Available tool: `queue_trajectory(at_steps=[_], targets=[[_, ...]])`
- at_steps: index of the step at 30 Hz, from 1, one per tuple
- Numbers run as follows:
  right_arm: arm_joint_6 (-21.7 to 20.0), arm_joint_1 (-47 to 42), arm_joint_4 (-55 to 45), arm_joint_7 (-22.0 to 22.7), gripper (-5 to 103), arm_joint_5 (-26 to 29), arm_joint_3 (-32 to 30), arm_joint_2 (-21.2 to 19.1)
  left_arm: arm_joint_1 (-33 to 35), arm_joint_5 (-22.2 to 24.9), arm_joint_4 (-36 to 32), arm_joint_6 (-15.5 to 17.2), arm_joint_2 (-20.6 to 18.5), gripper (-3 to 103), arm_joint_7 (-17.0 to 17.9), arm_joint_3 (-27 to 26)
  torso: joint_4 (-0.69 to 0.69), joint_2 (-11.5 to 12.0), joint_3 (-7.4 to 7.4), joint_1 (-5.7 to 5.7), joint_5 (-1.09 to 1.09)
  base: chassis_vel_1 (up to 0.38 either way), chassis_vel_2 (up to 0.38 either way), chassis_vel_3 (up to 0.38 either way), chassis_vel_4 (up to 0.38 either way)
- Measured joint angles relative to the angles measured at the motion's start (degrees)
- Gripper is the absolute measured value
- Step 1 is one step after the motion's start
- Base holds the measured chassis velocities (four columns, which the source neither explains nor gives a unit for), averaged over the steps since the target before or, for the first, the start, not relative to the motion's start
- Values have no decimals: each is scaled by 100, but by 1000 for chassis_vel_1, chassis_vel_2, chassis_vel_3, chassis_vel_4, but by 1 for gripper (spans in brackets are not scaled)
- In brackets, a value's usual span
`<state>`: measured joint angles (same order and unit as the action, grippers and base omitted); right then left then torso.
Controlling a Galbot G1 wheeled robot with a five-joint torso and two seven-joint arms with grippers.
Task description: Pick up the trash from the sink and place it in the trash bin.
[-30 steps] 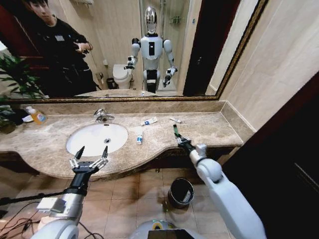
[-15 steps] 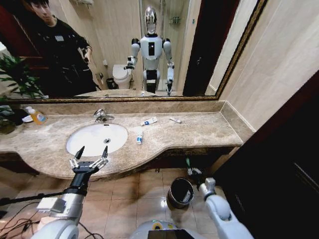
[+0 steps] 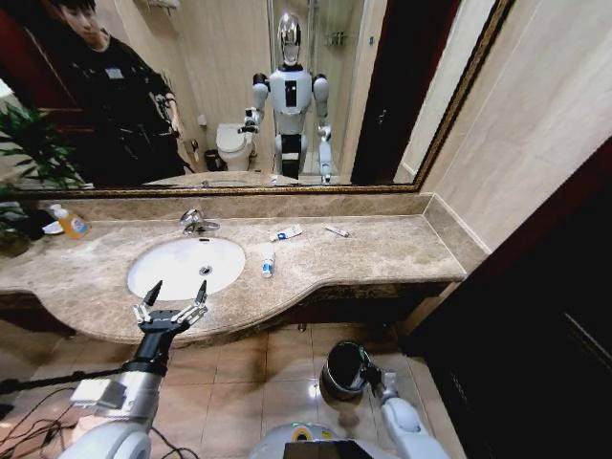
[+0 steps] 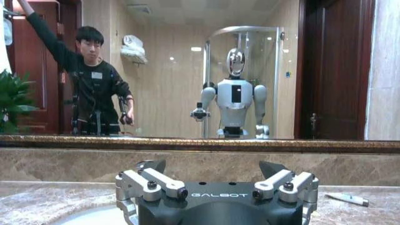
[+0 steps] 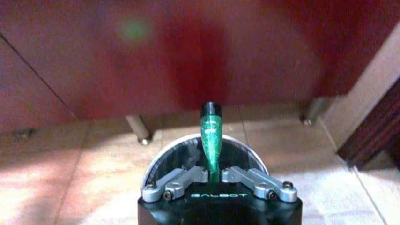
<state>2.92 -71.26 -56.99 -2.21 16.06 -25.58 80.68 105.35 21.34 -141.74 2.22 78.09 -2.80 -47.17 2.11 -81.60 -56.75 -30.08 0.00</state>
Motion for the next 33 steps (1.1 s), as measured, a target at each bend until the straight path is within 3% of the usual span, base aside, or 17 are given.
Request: queue_trajectory(at_steps=[7, 9, 11, 13, 19, 21, 22, 24, 26, 30, 33], targets=[[130, 353, 509, 381, 3, 30, 78, 135, 0, 0, 0, 0, 0, 100, 0, 0, 0, 0, 0, -1, 0, 0, 0, 0, 0], [137, 383, 527, 481, 7, 29, 86, 184, 0, 0, 0, 0, 0, 100, 0, 0, 0, 0, 0, -1, 0, 0, 0, 0, 0], [140, 410, 537, 566, 23, 46, 87, 217, 0, 0, 0, 0, 0, 100, 0, 0, 0, 0, 0, -1, -1, 0, 0, 0, 0], [141, 413, 541, 569, 23, 50, 87, 217, 0, 0, 0, 0, 0, 100, 0, 0, 0, 0, 0, 0, -1, 0, 0, 0, 0], [160, 418, 564, 586, 50, 80, 88, 204, 0, 0, 0, 0, 0, 100, 0, 0, 0, 0, 0, -1, 0, 0, 0, 0, 0], [160, 418, 564, 588, 50, 80, 88, 205, 0, 0, 0, 0, 0, 100, 0, 0, 0, 0, 0, -1, 0, 0, 0, 0, 0], [160, 424, 564, 600, 61, 83, 88, 216, 0, 0, 0, 0, 0, 100, 0, 0, 0, 0, 0, -1, 0, 0, 0, 0, 0], [160, 427, 564, 603, 61, 84, 89, 221, 0, 0, 0, 0, 0, 100, 0, 0, 0, 0, 0, 0, 0, 0, 0, 0, 0], [160, 437, 559, 614, 78, 85, 91, 242, 0, 0, 0, 0, 0, 100, 0, 0, 0, 0, 0, -1, 0, 0, 0, 0, 0], [159, 438, 547, 622, 83, 86, 94, 264, 0, 0, 0, 0, 0, 100, 0, 0, 0, 0, 0, -1, 0, 0, 0, 0, 0], [152, 433, 514, 631, 97, 86, 99, 286, 0, 0, 0, 0, 0, 100, 0, 0, 0, 0, 0, -1, 0, 0, 0, 0, 0]])
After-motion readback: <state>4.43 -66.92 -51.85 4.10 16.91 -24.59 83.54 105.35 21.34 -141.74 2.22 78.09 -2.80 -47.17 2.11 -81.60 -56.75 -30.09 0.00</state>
